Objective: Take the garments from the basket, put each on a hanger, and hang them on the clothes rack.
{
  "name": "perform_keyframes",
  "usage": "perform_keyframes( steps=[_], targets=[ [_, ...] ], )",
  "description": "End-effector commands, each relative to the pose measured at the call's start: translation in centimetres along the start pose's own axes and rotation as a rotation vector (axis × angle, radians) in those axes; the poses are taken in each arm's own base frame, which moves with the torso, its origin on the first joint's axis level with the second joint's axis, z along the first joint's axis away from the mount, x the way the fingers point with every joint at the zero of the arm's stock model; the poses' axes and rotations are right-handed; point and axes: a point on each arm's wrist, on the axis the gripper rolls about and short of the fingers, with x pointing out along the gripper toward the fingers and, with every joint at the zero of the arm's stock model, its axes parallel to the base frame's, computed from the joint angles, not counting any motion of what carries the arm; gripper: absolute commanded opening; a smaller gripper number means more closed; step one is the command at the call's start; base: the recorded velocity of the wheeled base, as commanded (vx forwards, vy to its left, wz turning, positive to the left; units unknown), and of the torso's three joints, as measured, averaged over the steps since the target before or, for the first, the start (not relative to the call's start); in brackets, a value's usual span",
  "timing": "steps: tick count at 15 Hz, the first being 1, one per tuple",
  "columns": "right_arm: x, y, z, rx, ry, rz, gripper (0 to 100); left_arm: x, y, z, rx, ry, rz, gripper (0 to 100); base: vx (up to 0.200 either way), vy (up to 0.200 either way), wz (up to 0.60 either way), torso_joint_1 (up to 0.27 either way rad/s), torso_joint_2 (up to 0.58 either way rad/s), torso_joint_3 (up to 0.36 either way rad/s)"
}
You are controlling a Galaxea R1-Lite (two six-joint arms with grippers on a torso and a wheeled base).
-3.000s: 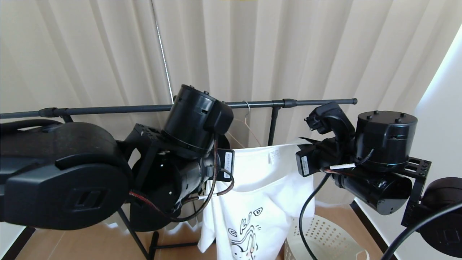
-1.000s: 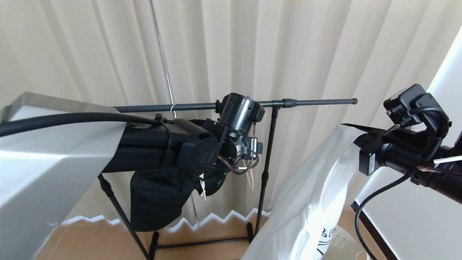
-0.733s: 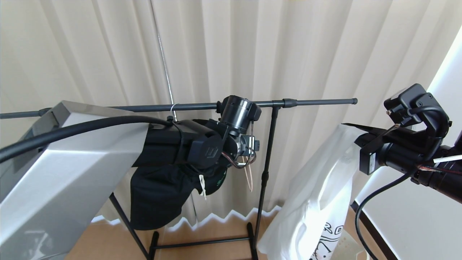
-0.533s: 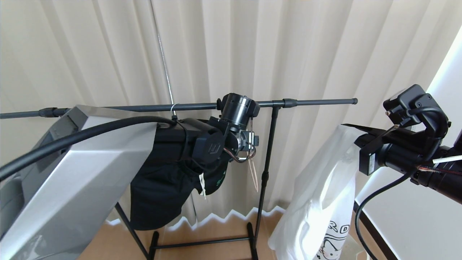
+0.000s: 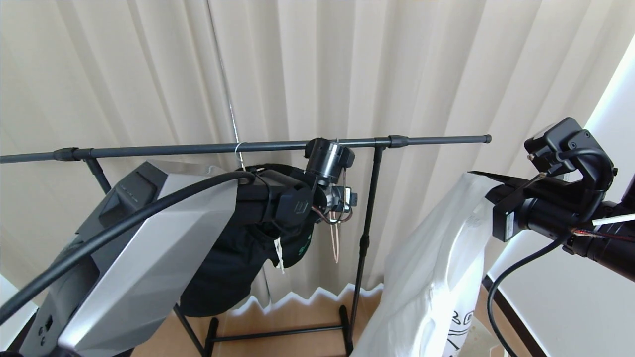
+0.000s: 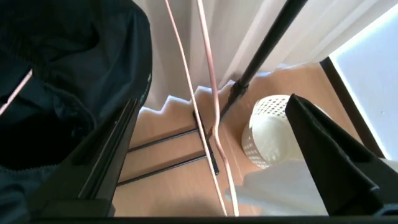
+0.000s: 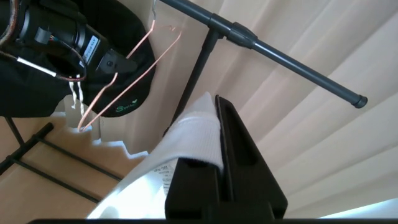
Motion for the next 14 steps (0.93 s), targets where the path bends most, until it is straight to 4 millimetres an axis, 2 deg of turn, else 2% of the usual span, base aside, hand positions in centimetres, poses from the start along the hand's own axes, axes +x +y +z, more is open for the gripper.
perform_keyframes(
  steps=[1, 5, 14],
  targets=[
    [0.1, 0.1, -0.1, -0.001, 0.005, 0.002, 0, 1.2, 0.2, -0.7, 0.014, 0.004, 0.007, 100, 0.0, 0.0, 0.0, 0.0, 0.0, 0.0],
    [0.2, 0.1, -0.1, -0.001, 0.007, 0.003, 0, 2.9, 0.1, -2.2, 0.035, 0.015, 0.015, 100, 0.0, 0.0, 0.0, 0.0, 0.0, 0.0],
    [0.1, 0.1, -0.1, -0.003, 0.007, 0.003, 0, 3.7, 0.3, -3.1, 0.041, 0.034, 0.04, 100, 0.0, 0.0, 0.0, 0.0, 0.0, 0.0]
  ],
)
